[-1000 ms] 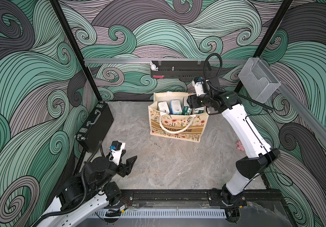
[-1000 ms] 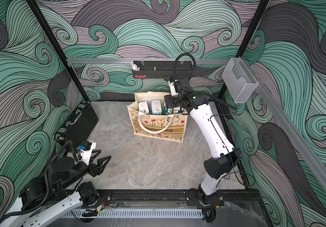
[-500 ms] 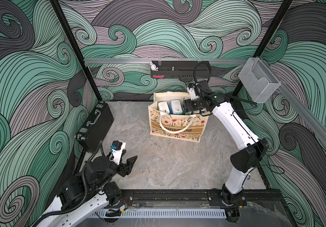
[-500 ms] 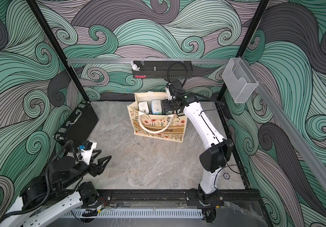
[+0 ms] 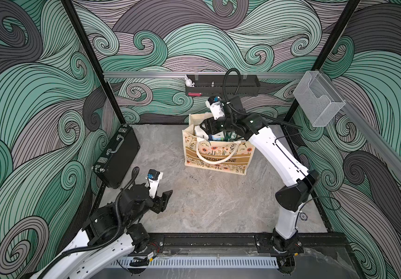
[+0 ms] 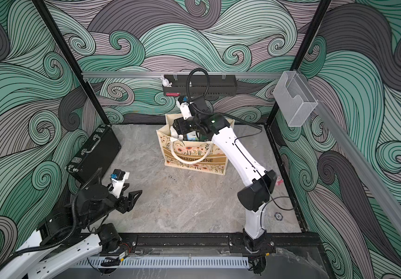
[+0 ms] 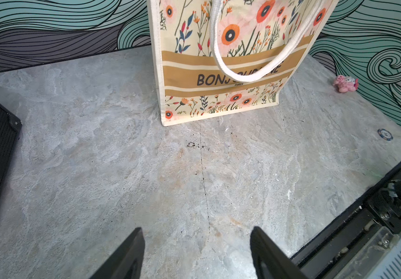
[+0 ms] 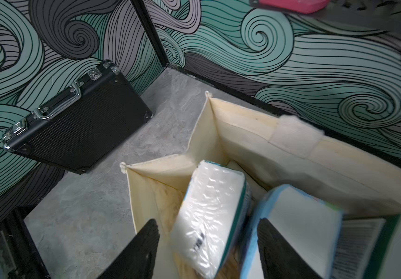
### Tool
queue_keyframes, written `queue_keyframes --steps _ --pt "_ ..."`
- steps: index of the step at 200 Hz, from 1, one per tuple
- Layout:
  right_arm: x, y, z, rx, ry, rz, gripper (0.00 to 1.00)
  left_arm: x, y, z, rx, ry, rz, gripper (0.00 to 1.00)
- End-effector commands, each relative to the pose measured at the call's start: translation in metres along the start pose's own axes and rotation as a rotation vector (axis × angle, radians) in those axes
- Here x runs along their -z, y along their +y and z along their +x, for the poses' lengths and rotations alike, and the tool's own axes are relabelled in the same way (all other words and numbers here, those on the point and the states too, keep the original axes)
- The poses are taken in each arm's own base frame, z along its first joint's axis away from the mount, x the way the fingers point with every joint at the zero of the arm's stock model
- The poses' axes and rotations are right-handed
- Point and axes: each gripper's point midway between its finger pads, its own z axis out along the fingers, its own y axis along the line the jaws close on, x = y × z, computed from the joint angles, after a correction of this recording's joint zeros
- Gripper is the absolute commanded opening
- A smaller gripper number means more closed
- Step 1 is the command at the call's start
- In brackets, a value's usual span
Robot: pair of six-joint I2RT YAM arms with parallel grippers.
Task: Put tissues into the canvas bag
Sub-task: Adjust the pack of facial tissues in the canvas bag, then move the canvas bag to the center of the board.
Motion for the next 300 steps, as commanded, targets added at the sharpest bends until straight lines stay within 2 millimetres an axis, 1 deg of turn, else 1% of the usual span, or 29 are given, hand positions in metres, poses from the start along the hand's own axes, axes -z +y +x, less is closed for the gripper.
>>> queue_keyframes --steps 1,4,14,34,46,62,95,120,136,156,162,183,202,214,222,225,234,244,252,255,257,266,269,273,288,297,300 --pt "-0.027 0.005 0.004 -0.020 0.023 -0.053 0.58 0.004 0.005 -0.005 0.005 0.000 -0.028 0.71" --pt "-0.030 0.005 0.005 -0.023 0.028 -0.053 0.56 0.004 0.005 -0.005 0.005 -0.001 -0.028 0.71" --pt "-0.041 0.000 0.009 -0.034 0.045 -0.038 0.54 0.004 0.006 -0.005 0.007 -0.002 -0.032 0.71" --pt "-0.057 -0.014 0.022 -0.067 0.078 0.003 0.53 0.006 0.009 -0.006 0.014 -0.014 -0.041 0.71" --pt "-0.062 -0.022 0.027 -0.084 0.093 0.025 0.53 0.006 0.009 -0.006 0.016 -0.014 -0.041 0.71" --pt "-0.064 -0.031 0.030 -0.097 0.098 0.046 0.53 0.005 0.009 -0.005 0.014 -0.010 -0.040 0.71" --pt "-0.057 -0.043 0.025 -0.100 0.088 0.096 0.53 0.006 0.008 -0.006 0.014 -0.013 -0.038 0.71" --pt "-0.044 -0.056 0.017 -0.077 0.072 0.182 0.57 0.008 0.009 -0.006 0.016 -0.019 -0.038 0.71" --pt "-0.033 -0.063 0.009 -0.081 0.053 0.206 0.58 0.008 0.010 -0.006 0.017 -0.021 -0.040 0.71" --pt "-0.020 -0.062 -0.003 -0.101 0.020 0.172 0.60 0.008 0.009 -0.006 0.018 -0.021 -0.040 0.71" --pt "-0.016 -0.058 -0.008 -0.112 0.007 0.142 0.61 0.008 0.010 -0.006 0.019 -0.022 -0.039 0.71" --pt "0.007 -0.044 -0.025 -0.167 -0.041 0.023 0.64 0.010 0.011 -0.006 0.021 -0.029 -0.044 0.71" --pt "0.039 -0.035 -0.040 -0.185 -0.093 -0.025 0.65 0.011 0.012 -0.006 0.022 -0.034 -0.043 0.71" --pt "0.061 -0.033 -0.043 -0.169 -0.117 -0.016 0.67 0.011 0.011 -0.007 0.024 -0.037 -0.042 0.71" --pt "0.073 -0.036 -0.041 -0.161 -0.127 0.008 0.67 0.011 0.011 -0.006 0.023 -0.035 -0.042 0.71" --pt "0.081 -0.037 -0.042 -0.159 -0.137 0.025 0.68 0.011 0.011 -0.006 0.022 -0.035 -0.038 0.71" --pt "0.097 -0.045 -0.037 -0.169 -0.148 0.074 0.70 0.010 0.010 -0.006 0.020 -0.031 -0.034 0.71" --pt "0.117 -0.059 -0.030 -0.208 -0.164 0.142 0.74 0.009 0.009 -0.005 0.017 -0.026 -0.030 0.71" --pt "0.134 -0.074 -0.023 -0.252 -0.186 0.206 0.78 0.008 0.008 -0.006 0.015 -0.023 -0.027 0.71" --pt "0.136 -0.079 -0.018 -0.269 -0.186 0.225 0.79 0.008 0.008 -0.005 0.015 -0.021 -0.027 0.71" --pt "0.142 -0.081 -0.017 -0.278 -0.198 0.235 0.80 0.008 0.007 -0.005 0.015 -0.018 -0.027 0.71" --pt "0.161 -0.097 -0.007 -0.344 -0.238 0.293 0.83 0.007 0.007 -0.005 0.013 -0.013 -0.025 0.71" --pt "0.164 -0.104 -0.002 -0.373 -0.247 0.312 0.83 0.007 0.007 -0.005 0.011 -0.012 -0.025 0.71" --pt "0.174 -0.109 0.002 -0.411 -0.276 0.328 0.84 0.006 0.007 -0.004 0.010 -0.009 -0.024 0.71" --pt "0.199 -0.137 0.032 -0.588 -0.332 0.397 0.85 0.006 0.005 -0.004 0.007 -0.008 -0.014 0.71" --pt "0.210 -0.148 0.050 -0.677 -0.357 0.422 0.85 0.006 0.004 -0.004 0.008 -0.009 -0.009 0.71" --pt "0.209 -0.154 0.059 -0.706 -0.352 0.438 0.85 0.006 0.003 -0.004 0.007 -0.009 -0.006 0.71"
